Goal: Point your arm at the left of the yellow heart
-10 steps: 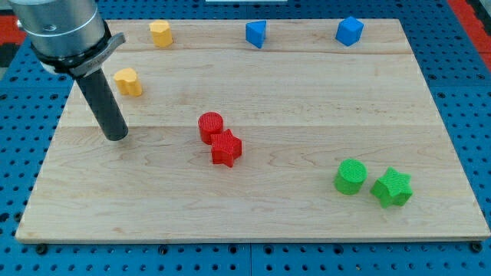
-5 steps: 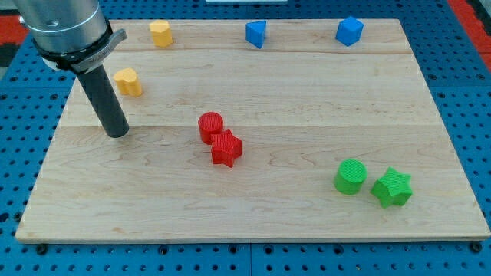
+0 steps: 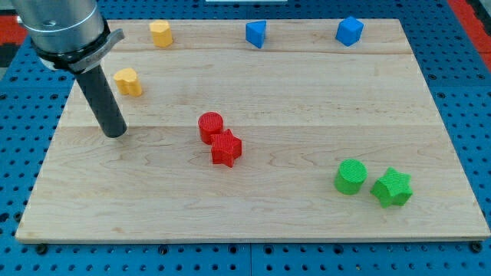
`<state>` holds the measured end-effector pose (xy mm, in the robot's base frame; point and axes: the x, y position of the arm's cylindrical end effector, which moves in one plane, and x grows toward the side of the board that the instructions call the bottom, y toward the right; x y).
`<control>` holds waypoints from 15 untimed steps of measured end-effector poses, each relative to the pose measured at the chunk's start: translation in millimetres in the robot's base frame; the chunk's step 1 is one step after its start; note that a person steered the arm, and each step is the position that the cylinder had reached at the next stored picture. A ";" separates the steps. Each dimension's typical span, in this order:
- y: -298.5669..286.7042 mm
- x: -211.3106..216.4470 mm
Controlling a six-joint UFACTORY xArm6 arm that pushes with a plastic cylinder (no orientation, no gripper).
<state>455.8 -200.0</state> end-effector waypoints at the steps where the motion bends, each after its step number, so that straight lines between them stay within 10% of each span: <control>1: -10.1 -2.1; 11: -33.1 -20.4; 15: -40.7 -89.7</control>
<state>366.1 -240.7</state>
